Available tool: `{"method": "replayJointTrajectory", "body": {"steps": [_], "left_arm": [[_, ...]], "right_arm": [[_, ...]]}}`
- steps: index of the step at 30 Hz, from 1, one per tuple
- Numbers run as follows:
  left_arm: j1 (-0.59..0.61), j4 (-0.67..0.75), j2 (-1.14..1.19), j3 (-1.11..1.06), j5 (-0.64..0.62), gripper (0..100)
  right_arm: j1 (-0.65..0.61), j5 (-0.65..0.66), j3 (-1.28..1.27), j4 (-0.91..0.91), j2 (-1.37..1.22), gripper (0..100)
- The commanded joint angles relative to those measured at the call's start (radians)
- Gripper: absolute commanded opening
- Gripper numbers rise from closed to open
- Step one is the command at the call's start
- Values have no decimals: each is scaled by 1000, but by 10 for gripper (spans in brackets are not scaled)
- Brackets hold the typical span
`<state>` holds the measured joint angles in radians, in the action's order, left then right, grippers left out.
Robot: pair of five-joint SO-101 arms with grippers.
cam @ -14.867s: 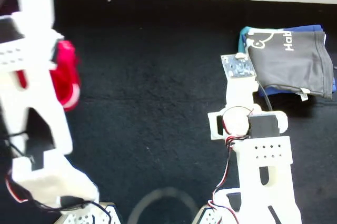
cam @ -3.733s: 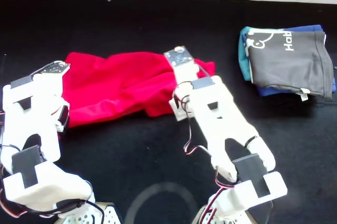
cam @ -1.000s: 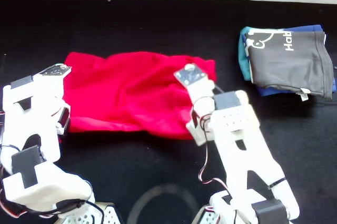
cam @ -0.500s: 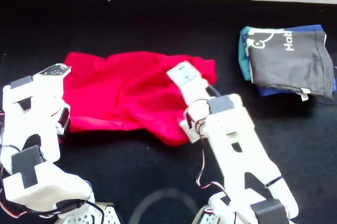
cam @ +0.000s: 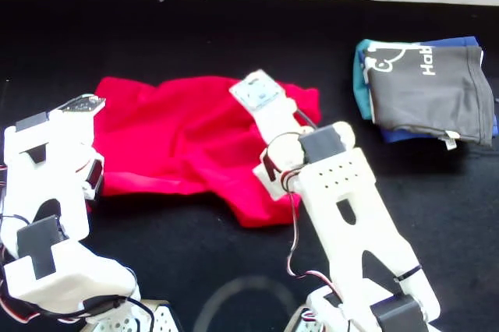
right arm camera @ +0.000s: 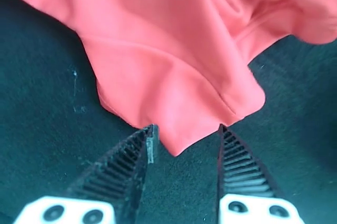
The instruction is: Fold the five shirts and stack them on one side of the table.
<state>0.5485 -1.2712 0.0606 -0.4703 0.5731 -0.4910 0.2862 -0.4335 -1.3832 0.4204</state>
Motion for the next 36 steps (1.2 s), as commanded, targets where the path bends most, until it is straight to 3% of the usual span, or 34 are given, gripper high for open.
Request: {"method": "replayJointTrajectory", "body": {"steps": [1,9,12,15,28,31,35,36], "left_arm": [[-15,-5,-50,15,-3,8],[-15,-5,-50,15,-3,8],[-15,8,-50,15,-3,8],[-15,9,-50,15,-3,8],[-15,5,-50,15,-3,8],[-15,5,-50,15,-3,8],[-15,6,-50,15,-3,8],[-15,6,-50,15,-3,8]], "right_arm": [[-10,-9,24,15,19,177],[-12,-9,-311,246,19,179],[-7,-12,-378,321,18,239],[-7,-74,-404,378,18,290],[-5,-81,-366,483,-321,242],[-5,-81,-364,481,-323,193],[-5,-81,-366,481,-321,0],[-4,-83,-366,479,-320,12]]}}
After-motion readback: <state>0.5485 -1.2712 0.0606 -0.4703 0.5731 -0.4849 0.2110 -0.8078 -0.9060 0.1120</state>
